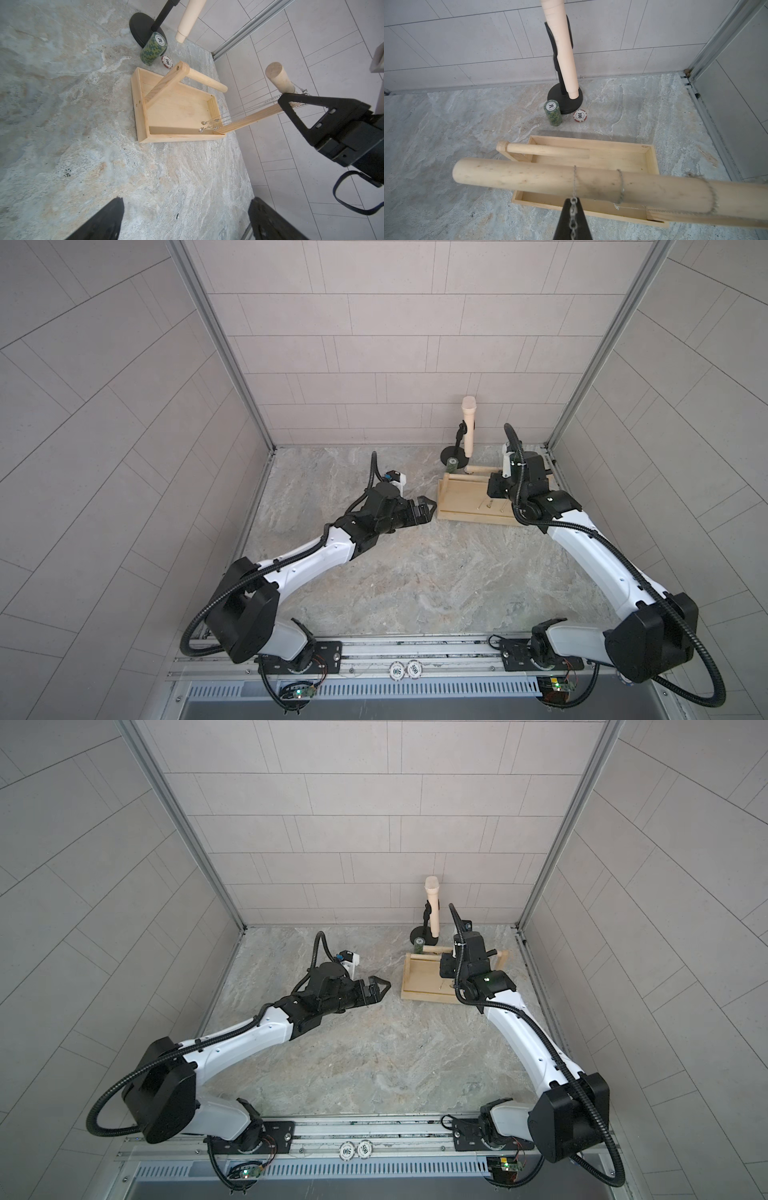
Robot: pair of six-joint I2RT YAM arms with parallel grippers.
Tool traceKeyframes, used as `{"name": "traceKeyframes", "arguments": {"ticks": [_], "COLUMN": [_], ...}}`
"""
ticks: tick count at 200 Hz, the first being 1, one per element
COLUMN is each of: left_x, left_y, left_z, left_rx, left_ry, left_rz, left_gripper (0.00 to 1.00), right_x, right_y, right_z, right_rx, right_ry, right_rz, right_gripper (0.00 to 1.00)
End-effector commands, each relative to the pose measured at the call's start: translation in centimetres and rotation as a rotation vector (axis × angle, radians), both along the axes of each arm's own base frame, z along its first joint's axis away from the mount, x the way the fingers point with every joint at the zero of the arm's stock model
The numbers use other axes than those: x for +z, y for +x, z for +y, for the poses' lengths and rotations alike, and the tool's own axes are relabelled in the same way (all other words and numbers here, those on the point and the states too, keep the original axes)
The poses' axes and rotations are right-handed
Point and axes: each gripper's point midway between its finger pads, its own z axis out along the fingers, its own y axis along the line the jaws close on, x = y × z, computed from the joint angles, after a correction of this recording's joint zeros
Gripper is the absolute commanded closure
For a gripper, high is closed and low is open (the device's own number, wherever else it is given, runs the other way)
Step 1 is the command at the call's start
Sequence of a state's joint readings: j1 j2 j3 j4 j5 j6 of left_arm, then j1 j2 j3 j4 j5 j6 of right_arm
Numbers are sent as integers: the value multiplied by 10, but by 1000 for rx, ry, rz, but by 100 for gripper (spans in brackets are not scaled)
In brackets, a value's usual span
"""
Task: Take the necklace off the jewelry display stand
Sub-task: Take off the necklace from the stand.
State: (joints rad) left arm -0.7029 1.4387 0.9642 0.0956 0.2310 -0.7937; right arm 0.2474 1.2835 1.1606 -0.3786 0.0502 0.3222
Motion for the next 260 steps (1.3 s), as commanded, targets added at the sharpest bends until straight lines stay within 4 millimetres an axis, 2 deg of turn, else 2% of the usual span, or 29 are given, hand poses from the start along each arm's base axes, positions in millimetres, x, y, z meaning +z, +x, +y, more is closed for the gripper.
{"name": "traceKeyframes", "arguments": {"ticks": [1, 42, 71, 127, 158, 199, 220, 260], "left_x": [18, 18, 16, 6, -8, -21, -22, -24], "left_y": [2, -1, -3, 1, 6, 15, 16, 16], "left_z": [10, 17, 16, 8, -2, -15, -17, -14], "left_rx": [39, 48, 41, 23, 11, -7, -10, -9], "left_ry": [8, 24, 21, 10, -26, -65, -63, -51], "left_rz": [-45, -63, -63, -40, -12, 20, 22, 24], "left_gripper": [0, 0, 0, 0, 0, 0, 0, 0], "right_x": [36, 41, 33, -4, -25, -43, -44, -32], "right_y": [0, -2, -5, -12, -16, -14, -13, -13], "right_z": [11, 19, 21, 24, 22, 20, 23, 26], "right_rx": [42, 68, 77, 76, 69, 58, 65, 71], "right_ry": [19, 0, -3, 9, 2, -15, -6, -5], "right_rz": [-86, -85, -68, -20, 7, 43, 43, 17], "right_gripper": [100, 100, 100, 100, 100, 100, 100, 100]}}
